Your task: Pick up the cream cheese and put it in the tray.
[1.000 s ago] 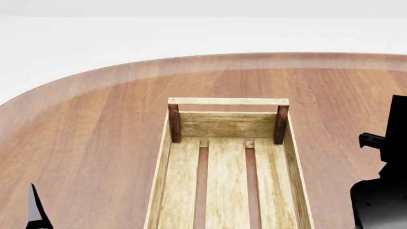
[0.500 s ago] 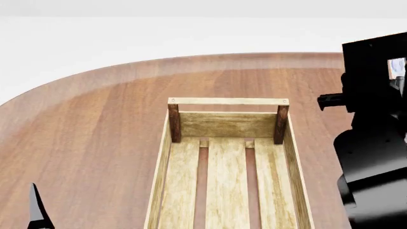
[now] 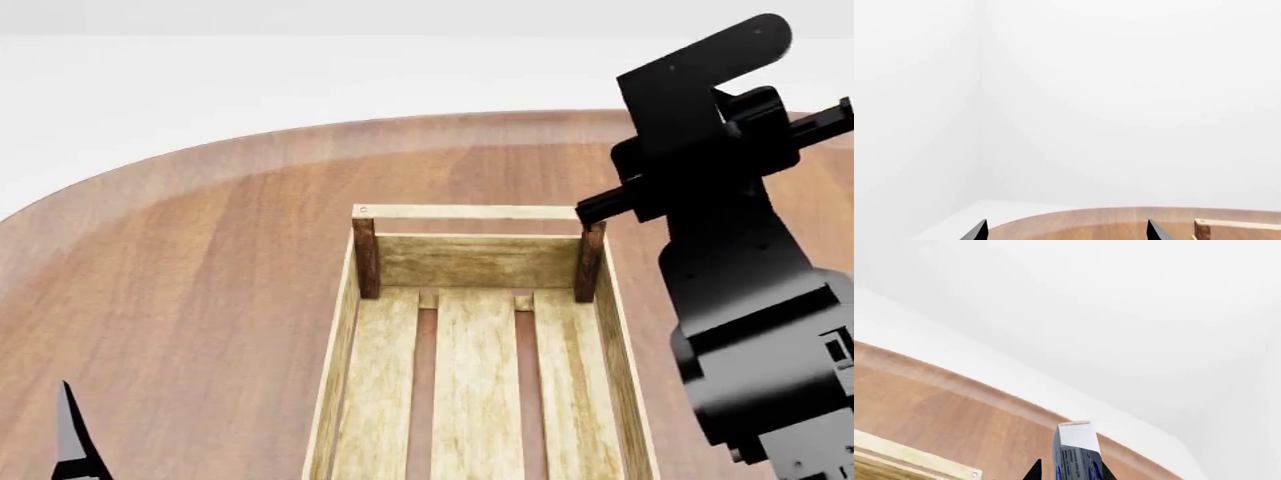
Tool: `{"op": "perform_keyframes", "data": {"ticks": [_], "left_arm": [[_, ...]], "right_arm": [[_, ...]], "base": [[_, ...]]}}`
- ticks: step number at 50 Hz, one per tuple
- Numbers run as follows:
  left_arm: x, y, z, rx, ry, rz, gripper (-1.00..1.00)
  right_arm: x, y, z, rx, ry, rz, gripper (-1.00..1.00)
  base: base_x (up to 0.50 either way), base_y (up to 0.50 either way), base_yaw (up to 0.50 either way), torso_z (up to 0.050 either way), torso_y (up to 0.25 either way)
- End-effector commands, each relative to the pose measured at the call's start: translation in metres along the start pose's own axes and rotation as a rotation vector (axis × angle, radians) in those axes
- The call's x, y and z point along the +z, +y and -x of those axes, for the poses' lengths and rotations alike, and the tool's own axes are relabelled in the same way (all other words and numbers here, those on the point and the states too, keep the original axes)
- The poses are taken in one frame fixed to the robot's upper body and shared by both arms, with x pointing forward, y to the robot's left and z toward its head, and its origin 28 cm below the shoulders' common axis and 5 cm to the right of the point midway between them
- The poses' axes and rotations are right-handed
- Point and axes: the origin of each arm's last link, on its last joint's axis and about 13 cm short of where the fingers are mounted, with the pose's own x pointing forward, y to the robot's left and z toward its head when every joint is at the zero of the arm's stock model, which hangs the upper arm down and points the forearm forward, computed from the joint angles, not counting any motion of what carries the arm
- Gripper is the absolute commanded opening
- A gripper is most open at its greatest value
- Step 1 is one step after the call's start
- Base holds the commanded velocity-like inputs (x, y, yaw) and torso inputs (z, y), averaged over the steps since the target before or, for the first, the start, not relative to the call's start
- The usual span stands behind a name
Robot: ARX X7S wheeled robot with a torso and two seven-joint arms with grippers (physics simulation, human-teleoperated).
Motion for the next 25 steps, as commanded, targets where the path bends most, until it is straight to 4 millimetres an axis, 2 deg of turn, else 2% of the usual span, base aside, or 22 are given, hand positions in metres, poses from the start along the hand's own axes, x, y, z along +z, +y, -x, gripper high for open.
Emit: {"op": "perform_keyframes", "data": {"ticks": [1, 8, 13, 25], "left_arm": [[0.000, 0.000, 0.000, 0.000, -0.004, 0.001, 1.00], [-0.002, 0.000, 0.000, -0.005, 0.005, -0.001, 1.00], [-0.003, 0.000, 0.000, -0.009, 0.012, -0.007, 1.00], [0.001, 0.000, 0.001, 0.002, -0.012, -0.003, 1.00]], "right_arm": [[0.011, 0.003, 0.000, 0.286, -0.037, 0.090, -1.00], [0.015, 0.010, 0.007, 0.397, -0.055, 0.157, -1.00], [0.021, 0.007, 0.008, 0.435, -0.071, 0.135, -1.00], [0.024, 0.004, -0.004, 0.455, -0.012, 0.137, -1.00]], "base": [[0.00, 0.00, 0.00, 0.000, 0.000], [0.00, 0.00, 0.00, 0.000, 0.000], [0.00, 0.00, 0.00, 0.000, 0.000], [0.00, 0.00, 0.00, 0.000, 0.001]]}}
